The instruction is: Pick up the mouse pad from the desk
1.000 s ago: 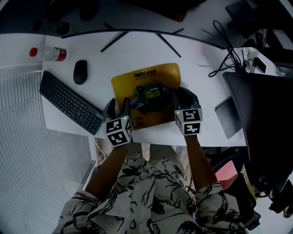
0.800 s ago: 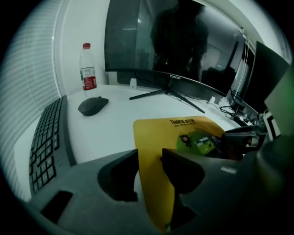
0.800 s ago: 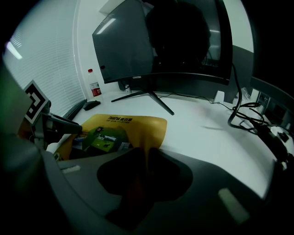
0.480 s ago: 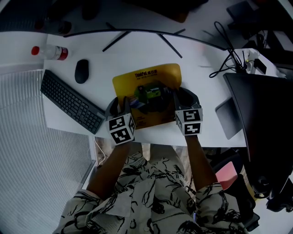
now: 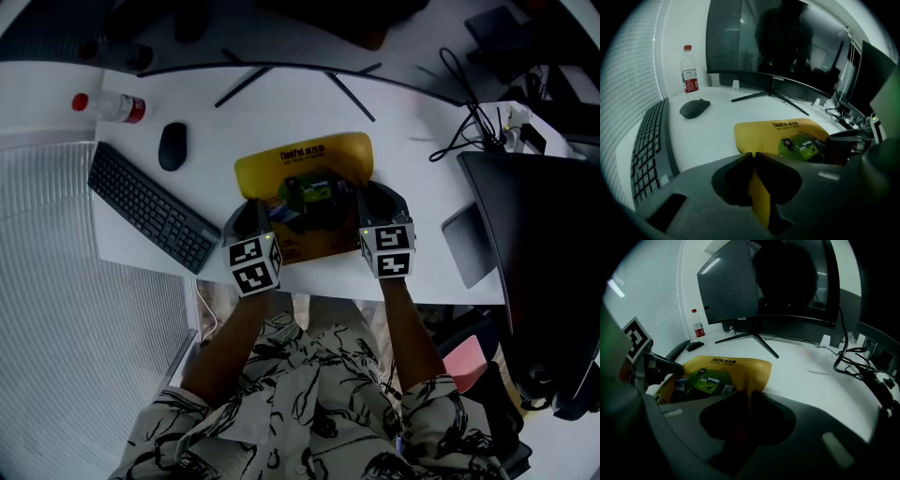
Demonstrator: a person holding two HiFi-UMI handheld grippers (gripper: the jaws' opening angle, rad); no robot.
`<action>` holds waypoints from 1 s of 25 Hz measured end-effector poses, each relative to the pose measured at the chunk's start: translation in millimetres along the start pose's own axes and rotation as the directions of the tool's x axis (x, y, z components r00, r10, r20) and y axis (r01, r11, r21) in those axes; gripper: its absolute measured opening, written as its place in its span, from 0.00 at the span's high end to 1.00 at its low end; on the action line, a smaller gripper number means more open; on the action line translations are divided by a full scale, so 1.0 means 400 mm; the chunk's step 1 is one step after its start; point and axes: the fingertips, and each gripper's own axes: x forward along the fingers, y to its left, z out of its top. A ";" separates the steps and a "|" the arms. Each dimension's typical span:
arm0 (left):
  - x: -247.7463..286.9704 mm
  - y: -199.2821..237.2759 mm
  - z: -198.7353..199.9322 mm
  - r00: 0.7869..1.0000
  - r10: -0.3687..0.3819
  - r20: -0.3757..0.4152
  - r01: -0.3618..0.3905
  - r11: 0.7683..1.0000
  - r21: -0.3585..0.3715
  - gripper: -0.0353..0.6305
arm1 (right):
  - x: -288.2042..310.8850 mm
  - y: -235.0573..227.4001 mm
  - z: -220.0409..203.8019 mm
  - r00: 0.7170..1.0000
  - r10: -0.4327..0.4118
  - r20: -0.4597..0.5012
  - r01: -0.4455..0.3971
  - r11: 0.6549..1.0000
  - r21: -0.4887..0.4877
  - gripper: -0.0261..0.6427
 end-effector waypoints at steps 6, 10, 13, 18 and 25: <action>-0.002 0.001 0.001 0.999 -0.034 0.019 0.034 0.999 0.004 0.91 | -0.002 -0.002 0.000 1.000 0.000 -0.002 0.000 1.000 0.001 0.83; -0.007 0.010 0.005 0.999 -0.021 0.029 0.021 1.000 0.018 0.88 | -0.004 0.000 0.004 1.000 0.000 0.009 0.000 1.000 -0.002 0.83; -0.012 0.017 0.003 0.999 -0.008 0.033 0.007 1.000 0.014 0.84 | -0.011 0.006 0.008 1.000 -0.005 0.019 0.005 1.000 -0.014 0.85; -0.010 0.011 -0.007 1.000 -0.030 0.008 0.030 1.000 0.007 0.72 | -0.035 0.014 0.029 0.997 -0.023 0.067 0.027 0.998 -0.052 0.87; -0.018 -0.003 -0.011 0.997 -0.074 0.017 0.075 0.997 -0.026 0.62 | -0.119 0.056 0.107 0.979 -0.040 0.198 0.073 0.984 -0.164 0.87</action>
